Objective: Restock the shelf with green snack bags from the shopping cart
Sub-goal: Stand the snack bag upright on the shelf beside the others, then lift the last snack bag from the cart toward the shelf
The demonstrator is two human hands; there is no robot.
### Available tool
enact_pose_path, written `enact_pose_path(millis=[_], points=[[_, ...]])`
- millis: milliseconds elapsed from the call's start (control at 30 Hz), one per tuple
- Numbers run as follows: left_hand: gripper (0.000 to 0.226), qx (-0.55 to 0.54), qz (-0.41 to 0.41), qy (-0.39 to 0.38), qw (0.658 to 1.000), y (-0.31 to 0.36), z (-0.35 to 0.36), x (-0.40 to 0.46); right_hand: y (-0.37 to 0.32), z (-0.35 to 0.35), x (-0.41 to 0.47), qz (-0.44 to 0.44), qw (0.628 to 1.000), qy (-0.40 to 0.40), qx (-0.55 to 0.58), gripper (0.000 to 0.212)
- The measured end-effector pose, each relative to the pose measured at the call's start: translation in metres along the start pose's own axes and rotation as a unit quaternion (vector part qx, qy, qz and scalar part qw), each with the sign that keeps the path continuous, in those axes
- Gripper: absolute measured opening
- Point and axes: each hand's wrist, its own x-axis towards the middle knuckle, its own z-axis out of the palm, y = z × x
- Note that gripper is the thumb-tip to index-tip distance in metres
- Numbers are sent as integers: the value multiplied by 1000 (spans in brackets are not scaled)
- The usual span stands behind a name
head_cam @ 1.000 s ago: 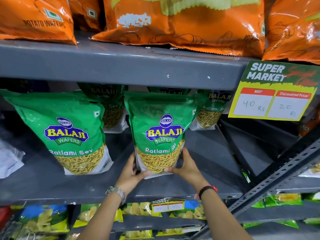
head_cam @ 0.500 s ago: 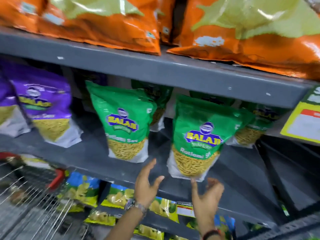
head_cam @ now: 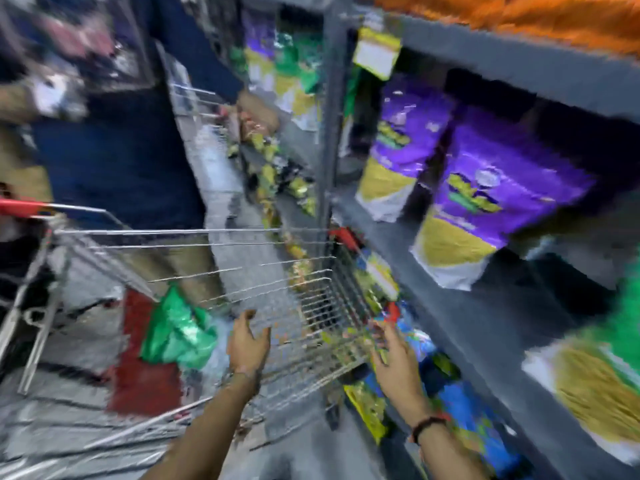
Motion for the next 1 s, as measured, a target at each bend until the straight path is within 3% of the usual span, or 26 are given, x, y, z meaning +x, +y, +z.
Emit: enact_pose_path(millis=[67,100,133,200,267,300,367,400,500,633,700,800,1000], points=[[69,-54,-74,64,994,-10,-25,32,-10,40,41,-11,998,-53,-21,31],[67,-94,-128,60,986,-39,-34,54,-15,62,62,-11,996,-79,-33,32],[58,-123,-219,50,967,-117,-33,91,-17,81,78,-4,993,-107,-44,33],[41,-187,-284,48,939,-276,-20,144,-22,122,110,7,980,-181,-77,38],[43,-259,-339,85,900,-324,-20,166,-24,164,136,10,959,-254,-128,45],[37,-236,-361,99,897,-303,-25,166,-23,188,149,13,945,-293,-147,48],[39,-256,-380,95,884,-190,-51,148,-24,223,163,15,924,-342,-168,54],[41,-232,-405,63,882,-168,-41,141,-18,245,169,20,913,-367,-175,55],[53,-252,-397,51,881,-202,-28,158,1,304,179,16,890,-415,-190,60],[77,-281,-360,74,886,-224,-23,166,27,365,193,-29,857,-462,-227,94],[78,-303,-327,75,892,-230,-19,172,34,379,198,-48,843,-483,-233,113],[97,-304,-312,103,894,-234,-19,180,41,387,201,-17,848,-485,-212,122],[67,-281,-348,89,890,-227,-18,177,31,373,194,20,887,-429,-171,113]])
